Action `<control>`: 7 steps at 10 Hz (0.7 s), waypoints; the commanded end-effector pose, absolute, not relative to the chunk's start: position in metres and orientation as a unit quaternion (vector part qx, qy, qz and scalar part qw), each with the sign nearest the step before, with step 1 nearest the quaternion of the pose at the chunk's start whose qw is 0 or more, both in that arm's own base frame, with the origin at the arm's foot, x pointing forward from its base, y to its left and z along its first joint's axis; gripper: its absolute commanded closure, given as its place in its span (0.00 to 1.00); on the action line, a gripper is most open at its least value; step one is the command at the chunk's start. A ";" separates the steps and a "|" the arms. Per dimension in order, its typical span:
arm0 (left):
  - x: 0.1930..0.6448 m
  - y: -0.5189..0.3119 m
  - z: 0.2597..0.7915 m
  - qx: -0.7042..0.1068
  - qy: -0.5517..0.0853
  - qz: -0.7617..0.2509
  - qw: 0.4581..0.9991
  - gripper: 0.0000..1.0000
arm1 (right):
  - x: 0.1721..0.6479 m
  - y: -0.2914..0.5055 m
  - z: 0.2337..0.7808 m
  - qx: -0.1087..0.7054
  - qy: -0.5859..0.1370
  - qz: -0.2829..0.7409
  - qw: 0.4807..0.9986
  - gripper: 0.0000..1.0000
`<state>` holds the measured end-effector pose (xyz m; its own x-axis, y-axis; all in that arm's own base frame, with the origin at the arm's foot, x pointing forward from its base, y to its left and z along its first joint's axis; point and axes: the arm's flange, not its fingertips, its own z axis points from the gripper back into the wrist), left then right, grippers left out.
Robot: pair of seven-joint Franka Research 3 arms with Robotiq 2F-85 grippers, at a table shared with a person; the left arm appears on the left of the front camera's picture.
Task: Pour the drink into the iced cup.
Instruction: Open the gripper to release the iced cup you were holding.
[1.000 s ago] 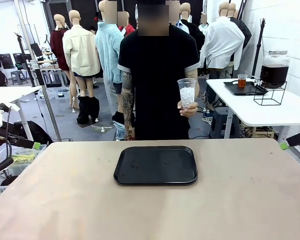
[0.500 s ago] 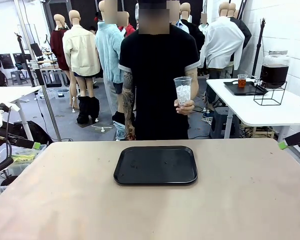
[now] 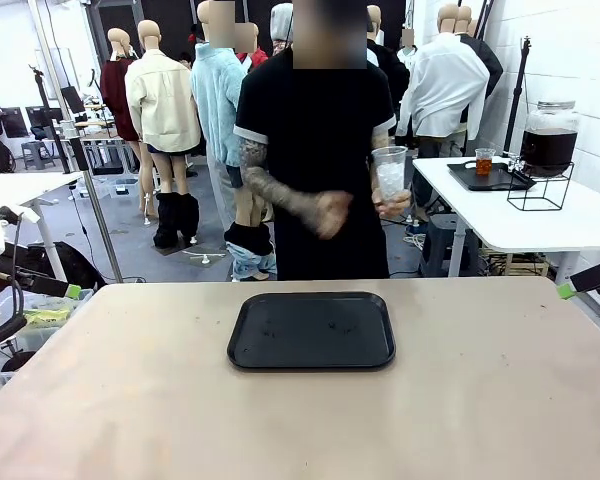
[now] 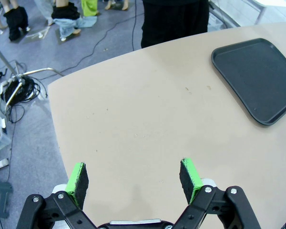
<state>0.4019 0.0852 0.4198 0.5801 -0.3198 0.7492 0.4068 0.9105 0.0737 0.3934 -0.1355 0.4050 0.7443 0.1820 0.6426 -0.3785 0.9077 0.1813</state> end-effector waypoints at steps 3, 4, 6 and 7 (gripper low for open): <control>0.401 0.085 0.417 -0.049 -0.416 -0.201 0.886 0.00 | 0.394 -0.137 0.405 0.148 -0.323 0.162 0.921 0.00; 0.401 0.085 0.417 -0.049 -0.416 -0.201 0.886 0.00 | 0.394 -0.137 0.405 0.148 -0.323 0.162 0.921 0.00; 0.401 0.085 0.417 -0.049 -0.416 -0.201 0.886 0.00 | 0.394 -0.137 0.405 0.148 -0.323 0.162 0.921 0.00; 0.401 0.085 0.417 -0.049 -0.416 -0.201 0.886 0.00 | 0.394 -0.137 0.405 0.148 -0.323 0.162 0.921 0.00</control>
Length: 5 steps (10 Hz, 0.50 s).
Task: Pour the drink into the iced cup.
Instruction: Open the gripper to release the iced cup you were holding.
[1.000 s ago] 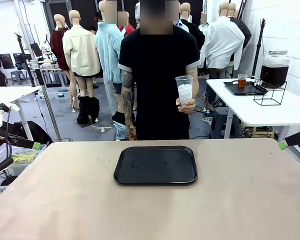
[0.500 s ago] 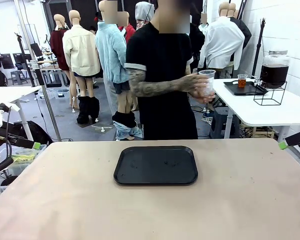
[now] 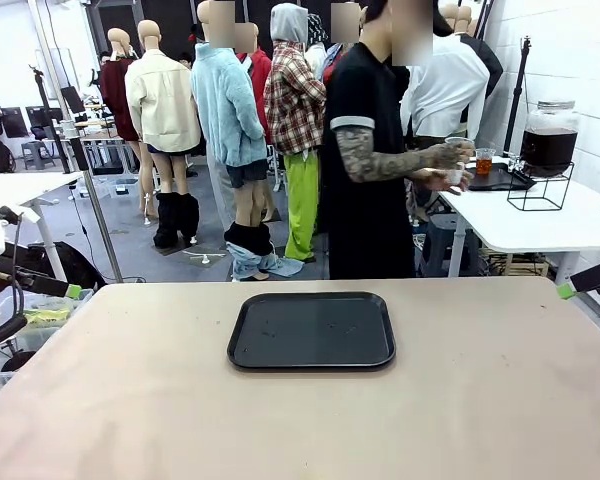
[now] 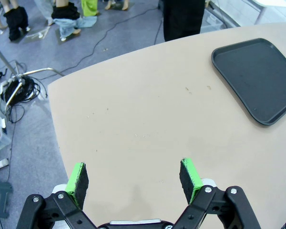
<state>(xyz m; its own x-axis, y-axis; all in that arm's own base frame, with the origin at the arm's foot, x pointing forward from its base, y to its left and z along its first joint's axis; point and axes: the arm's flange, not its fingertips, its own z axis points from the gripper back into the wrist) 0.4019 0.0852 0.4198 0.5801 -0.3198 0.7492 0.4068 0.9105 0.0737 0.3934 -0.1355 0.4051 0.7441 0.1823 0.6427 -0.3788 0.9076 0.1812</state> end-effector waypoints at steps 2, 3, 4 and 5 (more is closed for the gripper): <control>0.401 0.085 0.417 -0.049 -0.416 -0.201 0.886 0.00 | 0.394 -0.137 0.405 0.148 -0.323 0.162 0.921 0.00; 0.401 0.085 0.417 -0.049 -0.416 -0.201 0.886 0.00 | 0.394 -0.137 0.405 0.148 -0.323 0.162 0.921 0.00; 0.401 0.085 0.417 -0.049 -0.416 -0.201 0.886 0.00 | 0.394 -0.137 0.405 0.148 -0.323 0.162 0.921 0.00; 0.401 0.085 0.417 -0.049 -0.416 -0.201 0.886 0.00 | 0.394 -0.137 0.405 0.148 -0.323 0.162 0.921 0.00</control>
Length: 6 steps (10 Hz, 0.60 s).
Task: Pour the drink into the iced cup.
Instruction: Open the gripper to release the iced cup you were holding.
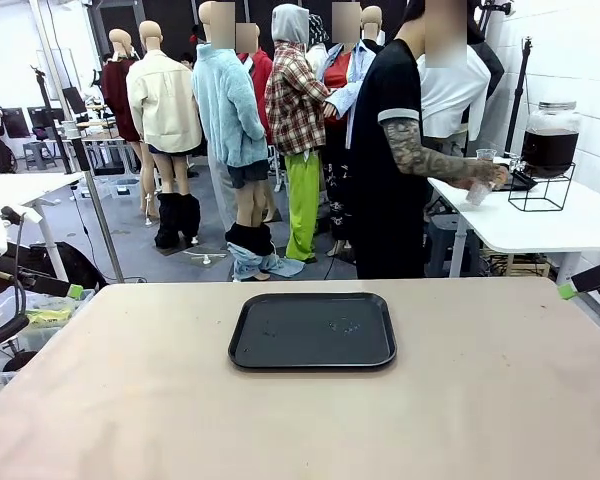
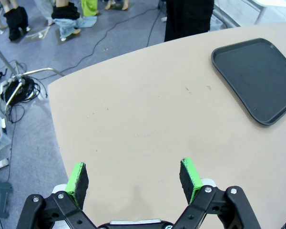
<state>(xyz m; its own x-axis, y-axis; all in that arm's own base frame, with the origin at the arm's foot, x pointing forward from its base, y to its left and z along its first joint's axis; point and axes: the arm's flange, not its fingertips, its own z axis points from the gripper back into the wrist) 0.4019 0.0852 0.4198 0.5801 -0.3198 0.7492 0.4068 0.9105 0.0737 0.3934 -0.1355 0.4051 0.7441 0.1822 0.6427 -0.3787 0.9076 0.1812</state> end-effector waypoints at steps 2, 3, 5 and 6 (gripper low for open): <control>0.401 0.085 0.417 -0.049 -0.416 -0.201 0.886 0.00 | 0.394 -0.137 0.405 0.148 -0.323 0.162 0.921 0.00; 0.401 0.085 0.417 -0.049 -0.416 -0.201 0.886 0.00 | 0.394 -0.137 0.405 0.148 -0.323 0.162 0.921 0.00; 0.401 0.085 0.417 -0.049 -0.416 -0.201 0.886 0.00 | 0.394 -0.137 0.405 0.148 -0.323 0.162 0.921 0.00; 0.401 0.085 0.417 -0.049 -0.416 -0.201 0.886 0.00 | 0.394 -0.137 0.405 0.148 -0.323 0.162 0.921 0.00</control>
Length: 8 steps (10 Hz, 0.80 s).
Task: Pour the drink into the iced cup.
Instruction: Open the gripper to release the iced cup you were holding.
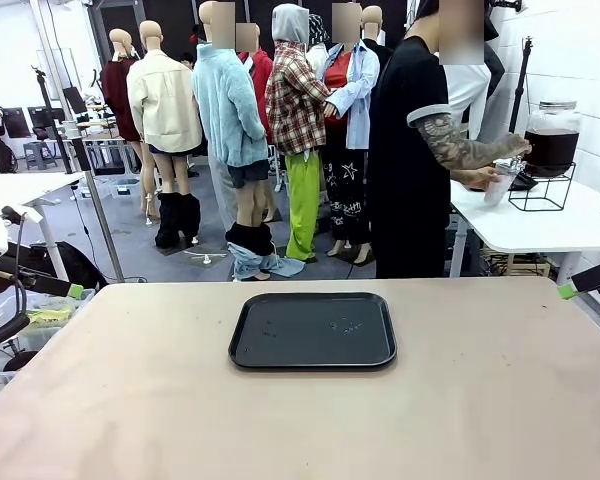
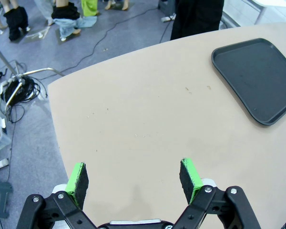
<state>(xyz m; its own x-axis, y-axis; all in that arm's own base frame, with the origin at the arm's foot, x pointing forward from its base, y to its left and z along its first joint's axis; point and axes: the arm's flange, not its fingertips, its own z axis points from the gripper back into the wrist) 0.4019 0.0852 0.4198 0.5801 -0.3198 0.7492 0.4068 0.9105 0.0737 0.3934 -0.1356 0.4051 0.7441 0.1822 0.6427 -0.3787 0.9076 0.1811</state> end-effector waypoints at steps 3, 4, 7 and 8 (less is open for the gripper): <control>0.401 0.085 0.417 -0.049 -0.416 -0.201 0.886 0.00 | 0.394 -0.137 0.405 0.148 -0.323 0.162 0.921 0.00; 0.401 0.085 0.417 -0.049 -0.416 -0.201 0.886 0.00 | 0.394 -0.137 0.405 0.148 -0.323 0.162 0.921 0.00; 0.401 0.085 0.417 -0.049 -0.416 -0.201 0.886 0.00 | 0.394 -0.137 0.405 0.148 -0.323 0.162 0.921 0.00; 0.401 0.085 0.417 -0.049 -0.416 -0.201 0.886 0.00 | 0.394 -0.137 0.405 0.148 -0.323 0.162 0.921 0.00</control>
